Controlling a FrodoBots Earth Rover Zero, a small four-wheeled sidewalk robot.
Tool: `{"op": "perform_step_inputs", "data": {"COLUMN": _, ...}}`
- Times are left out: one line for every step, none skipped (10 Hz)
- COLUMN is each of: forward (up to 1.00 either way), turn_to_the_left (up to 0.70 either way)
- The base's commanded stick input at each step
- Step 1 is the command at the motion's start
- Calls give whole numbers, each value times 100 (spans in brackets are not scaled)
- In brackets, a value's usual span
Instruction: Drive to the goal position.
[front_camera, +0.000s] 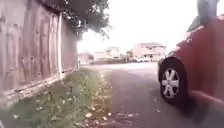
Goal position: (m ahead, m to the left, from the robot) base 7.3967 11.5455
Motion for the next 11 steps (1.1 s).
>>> {"op": "perform_step_inputs", "data": {"forward": 100, "turn_to_the_left": 0}}
{"op": "perform_step_inputs", "data": {"forward": 100, "turn_to_the_left": 0}}
{"op": "perform_step_inputs", "data": {"forward": 100, "turn_to_the_left": 0}}
{"op": "perform_step_inputs", "data": {"forward": 100, "turn_to_the_left": 0}}
{"op": "perform_step_inputs", "data": {"forward": 100, "turn_to_the_left": 0}}
{"op": "perform_step_inputs", "data": {"forward": 100, "turn_to_the_left": 0}}
{"op": "perform_step_inputs", "data": {"forward": 100, "turn_to_the_left": 0}}
{"op": "perform_step_inputs", "data": {"forward": 100, "turn_to_the_left": 0}}
{"op": "perform_step_inputs", "data": {"forward": 100, "turn_to_the_left": 0}}
{"op": "perform_step_inputs", "data": {"forward": 100, "turn_to_the_left": 0}}
{"op": "perform_step_inputs", "data": {"forward": 100, "turn_to_the_left": 0}}
